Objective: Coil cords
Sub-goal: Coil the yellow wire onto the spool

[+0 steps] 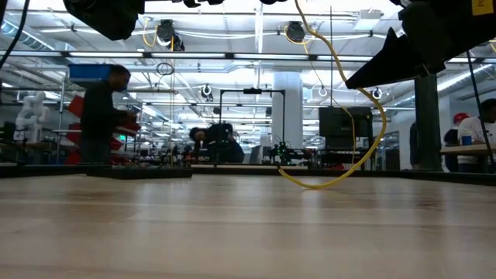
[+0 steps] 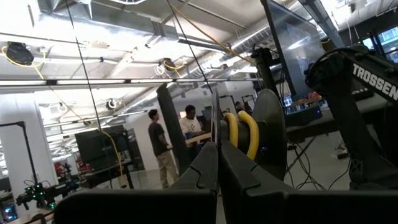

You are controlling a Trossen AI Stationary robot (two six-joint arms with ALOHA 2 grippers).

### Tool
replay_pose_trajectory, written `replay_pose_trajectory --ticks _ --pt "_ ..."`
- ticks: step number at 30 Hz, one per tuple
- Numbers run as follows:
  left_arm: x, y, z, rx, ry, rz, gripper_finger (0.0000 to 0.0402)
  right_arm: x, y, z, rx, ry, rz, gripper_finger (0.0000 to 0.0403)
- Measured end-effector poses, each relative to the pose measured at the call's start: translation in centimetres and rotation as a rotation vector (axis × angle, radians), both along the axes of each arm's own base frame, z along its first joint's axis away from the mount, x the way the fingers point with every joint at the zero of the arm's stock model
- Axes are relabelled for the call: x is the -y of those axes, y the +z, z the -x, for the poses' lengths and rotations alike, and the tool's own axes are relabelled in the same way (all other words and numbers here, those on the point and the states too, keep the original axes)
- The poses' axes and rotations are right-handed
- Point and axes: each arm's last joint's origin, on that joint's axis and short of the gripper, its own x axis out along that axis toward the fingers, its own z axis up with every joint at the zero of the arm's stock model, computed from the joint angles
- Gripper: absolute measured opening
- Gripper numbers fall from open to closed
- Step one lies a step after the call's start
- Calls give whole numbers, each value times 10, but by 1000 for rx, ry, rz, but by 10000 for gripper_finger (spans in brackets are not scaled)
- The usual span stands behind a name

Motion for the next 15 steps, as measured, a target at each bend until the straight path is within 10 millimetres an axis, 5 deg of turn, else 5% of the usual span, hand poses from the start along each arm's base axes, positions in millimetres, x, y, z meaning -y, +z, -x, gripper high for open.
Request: replay_pose_trajectory --ticks 8,15 --pt "0 0 0 0 0 0 2 0 -1 0 -24 17 -17 16" --pt "5 0 0 18 -50 6 2 4 -1 -2 -10 -11 -35 3"
